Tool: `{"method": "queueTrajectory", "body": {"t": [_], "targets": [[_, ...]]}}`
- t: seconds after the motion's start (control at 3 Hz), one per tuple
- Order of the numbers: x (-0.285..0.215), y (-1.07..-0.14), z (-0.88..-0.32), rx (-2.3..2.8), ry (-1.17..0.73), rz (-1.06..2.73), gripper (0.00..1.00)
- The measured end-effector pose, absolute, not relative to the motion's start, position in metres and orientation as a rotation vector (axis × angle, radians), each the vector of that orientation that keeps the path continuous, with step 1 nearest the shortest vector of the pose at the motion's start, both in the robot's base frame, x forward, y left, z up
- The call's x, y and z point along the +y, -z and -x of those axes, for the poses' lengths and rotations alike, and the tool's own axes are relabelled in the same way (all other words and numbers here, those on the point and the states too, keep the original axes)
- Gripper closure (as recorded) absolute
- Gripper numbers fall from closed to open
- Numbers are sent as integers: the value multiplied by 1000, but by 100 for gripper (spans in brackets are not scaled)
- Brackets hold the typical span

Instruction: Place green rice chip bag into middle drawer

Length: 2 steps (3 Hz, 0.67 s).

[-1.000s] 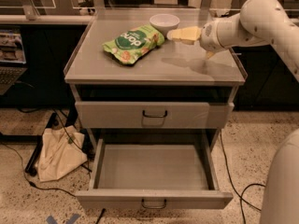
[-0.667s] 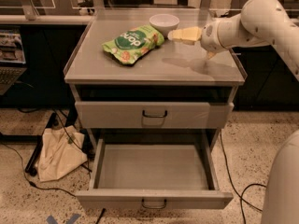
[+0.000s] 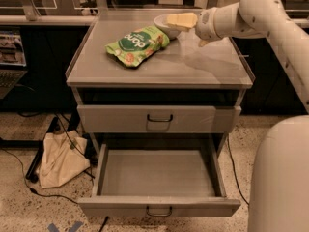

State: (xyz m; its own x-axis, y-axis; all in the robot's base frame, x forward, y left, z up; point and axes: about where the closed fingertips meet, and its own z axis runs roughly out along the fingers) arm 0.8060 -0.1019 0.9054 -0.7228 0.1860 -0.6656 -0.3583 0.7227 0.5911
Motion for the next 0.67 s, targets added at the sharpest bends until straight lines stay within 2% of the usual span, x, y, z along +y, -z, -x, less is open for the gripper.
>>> {"method": "queueTrajectory", "body": {"t": [0.33,0.67], "targets": [[-78,-929,-815,2133,-985,193,0],[-56,-932,-825,2134,-944,218,0]]}}
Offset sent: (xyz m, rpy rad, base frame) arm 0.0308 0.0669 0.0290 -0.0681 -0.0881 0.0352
